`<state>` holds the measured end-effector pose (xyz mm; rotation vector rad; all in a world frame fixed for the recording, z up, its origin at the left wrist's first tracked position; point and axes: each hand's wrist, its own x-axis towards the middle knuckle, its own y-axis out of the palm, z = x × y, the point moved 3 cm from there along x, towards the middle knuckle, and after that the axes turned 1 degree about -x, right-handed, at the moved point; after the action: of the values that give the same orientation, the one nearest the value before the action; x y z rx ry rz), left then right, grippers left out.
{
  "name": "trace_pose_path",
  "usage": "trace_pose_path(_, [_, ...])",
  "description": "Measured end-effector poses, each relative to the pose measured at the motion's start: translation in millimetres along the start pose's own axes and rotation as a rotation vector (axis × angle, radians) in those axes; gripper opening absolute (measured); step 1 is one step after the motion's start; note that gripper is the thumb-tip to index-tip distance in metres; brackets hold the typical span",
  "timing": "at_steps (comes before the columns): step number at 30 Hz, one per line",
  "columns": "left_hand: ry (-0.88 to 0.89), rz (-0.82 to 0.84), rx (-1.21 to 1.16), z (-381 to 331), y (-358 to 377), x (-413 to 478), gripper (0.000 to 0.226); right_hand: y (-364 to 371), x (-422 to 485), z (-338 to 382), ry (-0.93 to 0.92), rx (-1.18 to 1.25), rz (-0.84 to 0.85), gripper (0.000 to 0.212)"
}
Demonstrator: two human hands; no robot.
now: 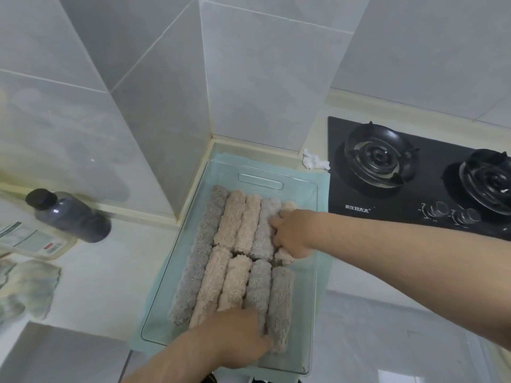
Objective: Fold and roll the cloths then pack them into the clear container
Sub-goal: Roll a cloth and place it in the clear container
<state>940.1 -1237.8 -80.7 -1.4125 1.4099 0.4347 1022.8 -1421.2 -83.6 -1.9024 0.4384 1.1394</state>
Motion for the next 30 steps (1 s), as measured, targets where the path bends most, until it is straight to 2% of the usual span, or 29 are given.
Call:
trace_pose_path(1, [0.017, 0.001, -0.017, 1, 0, 1, 0.061, -2, 0, -1, -0.007, 0.013, 0.021, 0.048])
trace_pose_path(3, [0.055, -0.011, -0.043, 5, -4, -2, 0.045, -13, 0, -7, -0.018, 0.195, -0.018, 0.041])
trace_pose_path(6, [0.073, -0.094, -0.100, 19, -13, -10, 0.033, -32, 2, -26, -0.011, 0.494, -0.247, 0.037])
trace_pose_path(7, [0.060, -0.092, -0.133, 22, -14, -10, 0.034, -33, 4, -28, -0.031, 0.514, -0.278, 0.045])
trace_pose_path(10, [0.034, -0.024, -0.205, 15, -13, -10, 0.030, -26, 13, -16, -0.114, 0.402, -0.198, 0.057])
trace_pose_path(13, [-0.036, -0.042, -0.260, -5, -8, 0, 0.079, -18, 17, -7, -0.125, 0.368, -0.221, 0.041])
trace_pose_path(15, [-0.082, -0.071, -0.338, -9, -1, 14, 0.089, -11, 18, -7, -0.104, 0.377, -0.218, 0.043])
trace_pose_path(18, [-0.106, -0.035, -0.550, -7, 4, 26, 0.099, -6, 19, -4, -0.097, 0.311, -0.092, 0.067])
trace_pose_path(21, [-0.159, -0.051, -0.639, -3, 9, 34, 0.105, -9, 23, 9, -0.073, 0.179, 0.017, 0.066])
trace_pose_path(24, [-0.205, -0.113, -0.769, -4, 7, 37, 0.094, -12, 28, 19, -0.031, 0.072, 0.065, 0.069])
trace_pose_path(26, [-0.234, -0.130, -0.825, -5, 3, 36, 0.084, -20, 24, 17, -0.038, 0.113, 0.092, 0.068])
trace_pose_path(28, [-0.213, -0.097, -0.715, -7, -5, 31, 0.068, -36, 14, 7, -0.051, 0.293, 0.061, 0.058])
trace_pose_path(30, [-0.139, -0.110, -0.529, -9, -16, 22, 0.036, -54, 9, -11, -0.034, 0.459, -0.103, 0.043])
